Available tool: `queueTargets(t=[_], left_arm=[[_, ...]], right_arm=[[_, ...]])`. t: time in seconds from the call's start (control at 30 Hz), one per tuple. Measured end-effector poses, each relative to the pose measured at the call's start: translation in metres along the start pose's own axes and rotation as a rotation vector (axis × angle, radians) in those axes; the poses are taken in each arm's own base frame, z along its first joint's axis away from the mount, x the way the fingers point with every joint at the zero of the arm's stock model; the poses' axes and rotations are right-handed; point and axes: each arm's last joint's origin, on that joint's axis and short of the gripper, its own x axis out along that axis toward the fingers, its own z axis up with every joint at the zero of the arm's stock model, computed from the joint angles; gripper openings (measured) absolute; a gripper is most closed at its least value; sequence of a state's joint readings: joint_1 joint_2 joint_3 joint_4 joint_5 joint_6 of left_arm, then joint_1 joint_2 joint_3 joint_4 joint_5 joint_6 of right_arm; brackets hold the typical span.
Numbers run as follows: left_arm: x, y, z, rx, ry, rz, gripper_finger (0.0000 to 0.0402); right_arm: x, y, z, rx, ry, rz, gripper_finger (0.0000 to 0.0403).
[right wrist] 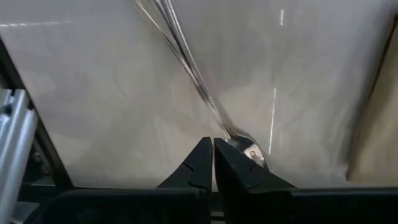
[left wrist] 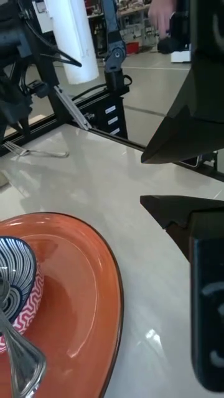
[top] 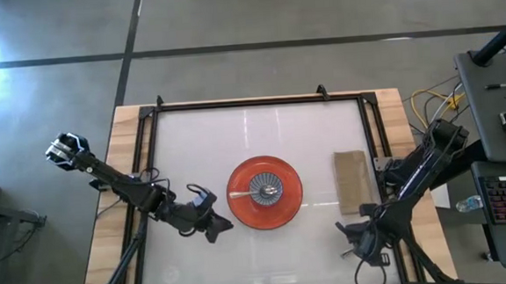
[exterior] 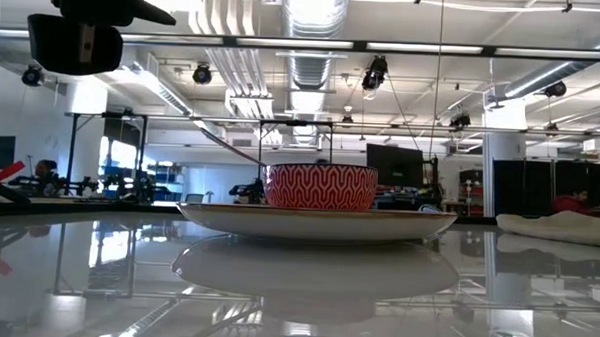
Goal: Set table place
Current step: Move the fork beside the plate
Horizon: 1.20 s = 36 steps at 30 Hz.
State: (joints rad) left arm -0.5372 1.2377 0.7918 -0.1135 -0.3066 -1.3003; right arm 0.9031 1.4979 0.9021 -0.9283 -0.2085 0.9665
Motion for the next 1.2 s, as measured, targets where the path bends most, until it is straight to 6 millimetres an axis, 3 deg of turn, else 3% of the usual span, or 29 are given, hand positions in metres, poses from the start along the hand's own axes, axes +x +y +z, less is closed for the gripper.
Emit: queueTargets(t=[0.23, 0.63, 1.2], left_arm=[[0.0, 0.0, -0.001, 0.001, 0.002, -0.002, 0.0077], [-0.001, -0.001, -0.002, 0.003, 0.006, -0.003, 0.0077], [-0.001, -0.001, -0.002, 0.003, 0.006, -0.004, 0.0077]], right_arm=[[0.009, 0.001, 0.003, -0.037, -0.037, 0.052, 0.0012], [0.015, -0.002, 0.002, -0.044, -0.062, 0.044, 0.0085], [0.031, -0.006, -0.004, -0.054, -0.083, 0.038, 0.0089]])
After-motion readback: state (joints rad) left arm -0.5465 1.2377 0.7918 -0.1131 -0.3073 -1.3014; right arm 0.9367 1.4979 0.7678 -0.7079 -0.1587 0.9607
